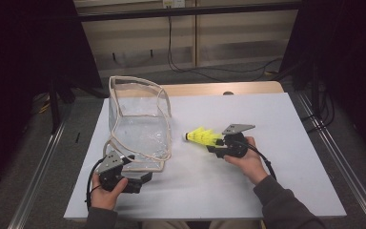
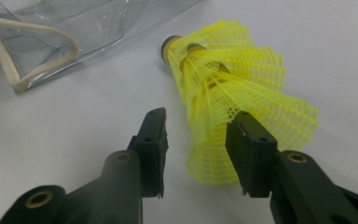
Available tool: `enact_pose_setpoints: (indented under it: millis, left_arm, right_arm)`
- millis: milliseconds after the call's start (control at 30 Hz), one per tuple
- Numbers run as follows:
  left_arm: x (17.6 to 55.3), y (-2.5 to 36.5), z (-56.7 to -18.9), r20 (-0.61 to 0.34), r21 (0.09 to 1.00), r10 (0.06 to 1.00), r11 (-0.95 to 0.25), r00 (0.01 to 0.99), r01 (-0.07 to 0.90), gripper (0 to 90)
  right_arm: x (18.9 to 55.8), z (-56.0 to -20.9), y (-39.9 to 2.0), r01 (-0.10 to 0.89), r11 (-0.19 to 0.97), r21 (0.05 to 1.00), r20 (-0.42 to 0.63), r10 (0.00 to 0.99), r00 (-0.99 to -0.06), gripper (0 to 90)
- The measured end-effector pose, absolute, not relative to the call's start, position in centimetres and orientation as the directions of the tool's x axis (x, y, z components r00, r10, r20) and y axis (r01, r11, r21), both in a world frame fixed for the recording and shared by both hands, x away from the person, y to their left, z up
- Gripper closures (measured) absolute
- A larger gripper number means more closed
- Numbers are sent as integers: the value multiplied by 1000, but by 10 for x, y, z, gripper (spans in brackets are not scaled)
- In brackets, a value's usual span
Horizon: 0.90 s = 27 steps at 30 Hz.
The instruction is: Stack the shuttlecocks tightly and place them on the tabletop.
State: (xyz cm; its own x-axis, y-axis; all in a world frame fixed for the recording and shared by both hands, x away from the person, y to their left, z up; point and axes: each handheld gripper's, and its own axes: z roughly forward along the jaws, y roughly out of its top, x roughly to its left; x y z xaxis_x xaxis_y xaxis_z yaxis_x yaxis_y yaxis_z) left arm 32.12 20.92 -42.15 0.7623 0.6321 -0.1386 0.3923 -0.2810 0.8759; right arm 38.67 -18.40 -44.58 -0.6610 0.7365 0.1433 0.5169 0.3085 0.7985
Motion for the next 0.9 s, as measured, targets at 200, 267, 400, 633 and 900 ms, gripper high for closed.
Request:
enact_pose_setpoints:
  millis: [200, 267, 400, 633, 900]
  left_arm:
    - [321, 210, -421, -141, 879, 633, -273, 761, 390, 46]
    - [321, 210, -421, -142, 879, 633, -273, 761, 391, 46]
    - [321, 212, -421, -141, 880, 634, -272, 760, 390, 46]
    - [321, 212, -421, -143, 881, 636, -267, 758, 391, 46]
    - [321, 212, -421, -144, 878, 634, -273, 760, 394, 46]
  right_arm:
    - [392, -445, -174, 520, 292, 803, 156, 738, -656, 539]
    - [393, -445, -170, 517, 298, 802, 150, 738, -657, 522]
    - [395, -447, -168, 525, 290, 800, 159, 742, -651, 480]
    - [398, -448, -165, 538, 269, 799, 172, 755, -633, 397]
    - [400, -450, -161, 544, 263, 797, 165, 772, -614, 464]
